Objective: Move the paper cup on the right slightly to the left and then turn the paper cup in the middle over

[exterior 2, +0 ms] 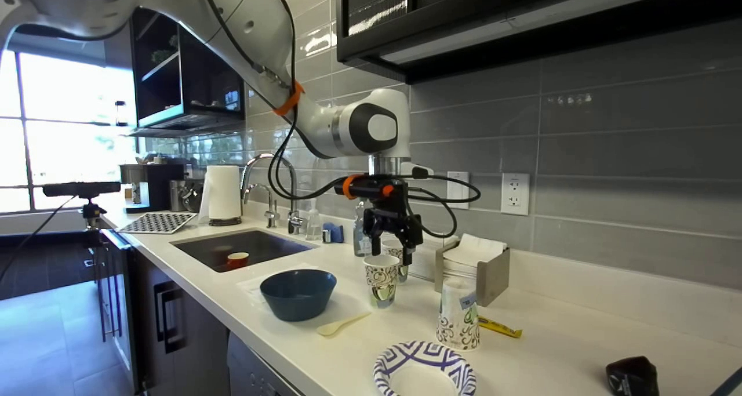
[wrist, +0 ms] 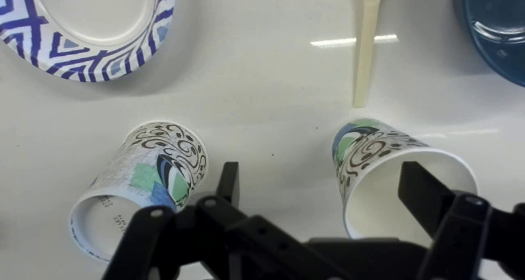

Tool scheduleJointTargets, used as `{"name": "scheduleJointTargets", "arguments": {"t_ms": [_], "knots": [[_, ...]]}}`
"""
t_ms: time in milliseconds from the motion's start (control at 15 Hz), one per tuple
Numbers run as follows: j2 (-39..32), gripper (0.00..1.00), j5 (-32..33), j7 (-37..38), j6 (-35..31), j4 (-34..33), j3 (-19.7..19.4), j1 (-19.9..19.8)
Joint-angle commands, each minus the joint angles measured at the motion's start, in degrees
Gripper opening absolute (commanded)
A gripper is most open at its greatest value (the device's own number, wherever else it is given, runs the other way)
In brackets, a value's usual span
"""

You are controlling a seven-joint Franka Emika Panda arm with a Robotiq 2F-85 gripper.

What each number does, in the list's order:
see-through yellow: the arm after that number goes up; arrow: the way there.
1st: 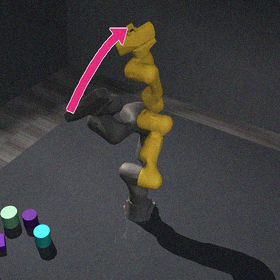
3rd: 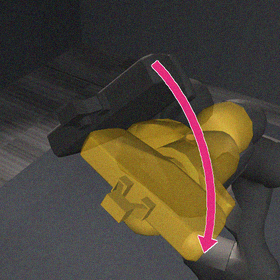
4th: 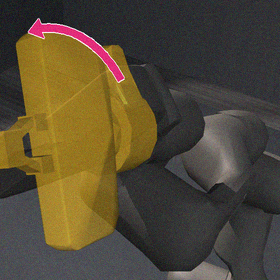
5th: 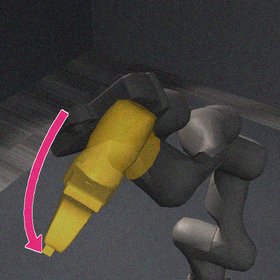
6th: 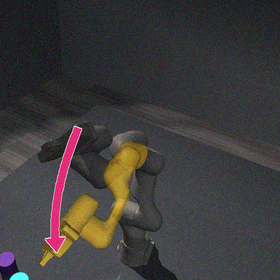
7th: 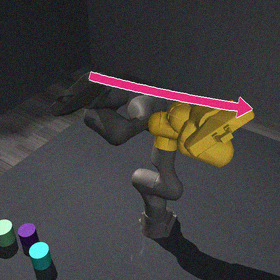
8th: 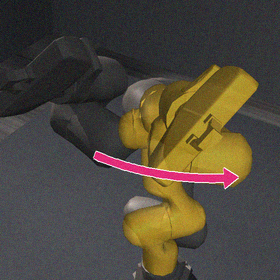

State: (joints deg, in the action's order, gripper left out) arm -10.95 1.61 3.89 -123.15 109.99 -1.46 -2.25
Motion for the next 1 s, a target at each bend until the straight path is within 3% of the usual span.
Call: {"name": "scheduleJointTargets", "arguments": {"t_ms": [0,600,933], "knots": [[0.36,1.0,-2.69,1.68,-2.42,1.21,0.39,0.71],[-2.55,1.0,-1.65,12.37,-8.04,2.16,-0.2,2.28],[-2.18,1.0,3.34,16.94,-8.37,4.04,-2.19,2.72]]}}
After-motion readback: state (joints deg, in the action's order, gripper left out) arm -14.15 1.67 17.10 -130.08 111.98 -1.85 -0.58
